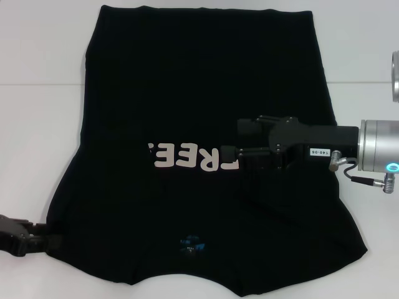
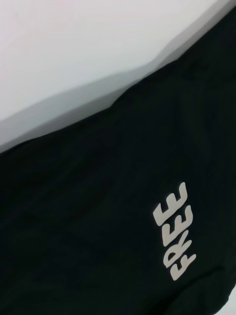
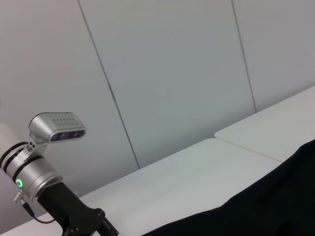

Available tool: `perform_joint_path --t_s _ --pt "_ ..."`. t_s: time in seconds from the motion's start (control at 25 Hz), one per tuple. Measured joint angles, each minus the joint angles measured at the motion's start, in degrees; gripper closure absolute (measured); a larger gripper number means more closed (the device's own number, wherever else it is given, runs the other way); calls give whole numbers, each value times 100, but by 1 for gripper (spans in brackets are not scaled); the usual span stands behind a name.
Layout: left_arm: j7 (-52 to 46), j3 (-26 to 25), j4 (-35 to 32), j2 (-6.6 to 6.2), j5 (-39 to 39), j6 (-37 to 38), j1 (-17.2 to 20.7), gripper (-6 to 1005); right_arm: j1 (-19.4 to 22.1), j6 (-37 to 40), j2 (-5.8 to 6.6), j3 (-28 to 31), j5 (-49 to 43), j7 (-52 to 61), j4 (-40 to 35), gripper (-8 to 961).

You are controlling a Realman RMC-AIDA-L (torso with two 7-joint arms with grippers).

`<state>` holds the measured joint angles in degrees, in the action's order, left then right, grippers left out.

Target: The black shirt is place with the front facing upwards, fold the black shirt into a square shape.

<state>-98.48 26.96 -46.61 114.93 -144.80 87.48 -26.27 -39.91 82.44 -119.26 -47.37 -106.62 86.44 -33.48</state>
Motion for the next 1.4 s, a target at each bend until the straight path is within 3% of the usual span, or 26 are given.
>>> perform_joint_path --t_s 0.36,0.56,0.76,1.16,1.4 --pt "-20 -42 -42 3 -4 -12 14 576 54 29 0 0 52 -7 0 8" --pt "-65 -61 -73 8 54 -9 7 807 76 33 10 1 79 3 0 9" --pt "-123 -207 -209 103 210 -9 8 976 132 34 41 6 80 111 -1 8" --pt "-72 -445 -266 170 812 189 134 976 500 190 294 183 65 714 -40 8" --pt "-36 -447 -237 170 934 259 148 975 892 349 581 171 3 1372 -6 8"
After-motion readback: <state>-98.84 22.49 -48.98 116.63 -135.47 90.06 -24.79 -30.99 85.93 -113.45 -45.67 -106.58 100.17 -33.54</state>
